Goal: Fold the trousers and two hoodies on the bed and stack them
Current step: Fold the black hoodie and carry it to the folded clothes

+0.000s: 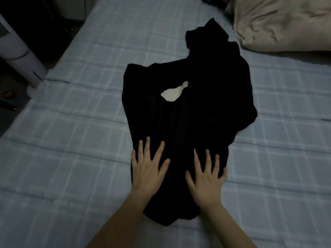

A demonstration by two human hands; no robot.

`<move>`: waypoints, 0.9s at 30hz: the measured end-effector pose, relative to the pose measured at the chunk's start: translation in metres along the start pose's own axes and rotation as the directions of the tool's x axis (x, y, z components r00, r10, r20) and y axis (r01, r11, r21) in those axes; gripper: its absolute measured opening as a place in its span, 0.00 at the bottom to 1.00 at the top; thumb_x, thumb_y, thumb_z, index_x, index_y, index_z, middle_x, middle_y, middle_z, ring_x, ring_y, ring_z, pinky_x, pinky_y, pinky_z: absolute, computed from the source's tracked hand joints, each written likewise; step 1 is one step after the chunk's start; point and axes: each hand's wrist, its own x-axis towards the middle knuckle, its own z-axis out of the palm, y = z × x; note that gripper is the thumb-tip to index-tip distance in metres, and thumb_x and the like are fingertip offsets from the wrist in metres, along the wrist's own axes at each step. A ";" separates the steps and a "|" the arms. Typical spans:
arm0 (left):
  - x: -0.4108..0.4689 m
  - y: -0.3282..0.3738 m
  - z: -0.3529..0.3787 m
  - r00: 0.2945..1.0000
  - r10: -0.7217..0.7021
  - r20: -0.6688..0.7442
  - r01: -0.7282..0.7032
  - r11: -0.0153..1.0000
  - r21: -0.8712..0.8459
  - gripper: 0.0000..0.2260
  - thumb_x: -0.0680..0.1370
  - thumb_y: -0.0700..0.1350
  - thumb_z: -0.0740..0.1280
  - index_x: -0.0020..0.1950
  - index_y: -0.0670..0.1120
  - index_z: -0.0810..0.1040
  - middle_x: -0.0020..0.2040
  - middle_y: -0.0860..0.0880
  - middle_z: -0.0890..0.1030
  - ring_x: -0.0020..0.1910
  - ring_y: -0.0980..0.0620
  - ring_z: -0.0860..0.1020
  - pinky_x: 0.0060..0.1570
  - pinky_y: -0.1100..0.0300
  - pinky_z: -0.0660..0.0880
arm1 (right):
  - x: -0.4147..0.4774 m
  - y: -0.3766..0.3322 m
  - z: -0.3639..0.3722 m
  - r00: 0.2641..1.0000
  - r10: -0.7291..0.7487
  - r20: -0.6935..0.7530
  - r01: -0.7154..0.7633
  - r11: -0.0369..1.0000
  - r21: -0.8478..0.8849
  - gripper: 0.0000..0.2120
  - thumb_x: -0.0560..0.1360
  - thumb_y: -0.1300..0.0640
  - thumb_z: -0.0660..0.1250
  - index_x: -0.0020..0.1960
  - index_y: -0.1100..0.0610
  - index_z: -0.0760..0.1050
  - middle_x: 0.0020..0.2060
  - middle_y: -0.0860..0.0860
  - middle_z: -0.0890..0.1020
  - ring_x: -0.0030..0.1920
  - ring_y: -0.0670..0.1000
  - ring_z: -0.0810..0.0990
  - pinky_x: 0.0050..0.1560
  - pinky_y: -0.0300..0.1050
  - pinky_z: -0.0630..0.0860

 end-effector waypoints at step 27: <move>-0.124 -0.024 -0.102 0.974 -0.216 0.071 0.187 0.584 -0.790 0.31 0.74 0.41 0.75 0.73 0.58 0.69 0.60 0.63 0.72 0.55 0.78 0.71 0.51 0.81 0.67 | -0.103 0.081 -0.091 0.993 0.043 0.114 -0.121 0.445 0.887 0.35 0.72 0.68 0.74 0.72 0.41 0.71 0.63 0.41 0.73 0.54 0.24 0.73 0.44 0.23 0.74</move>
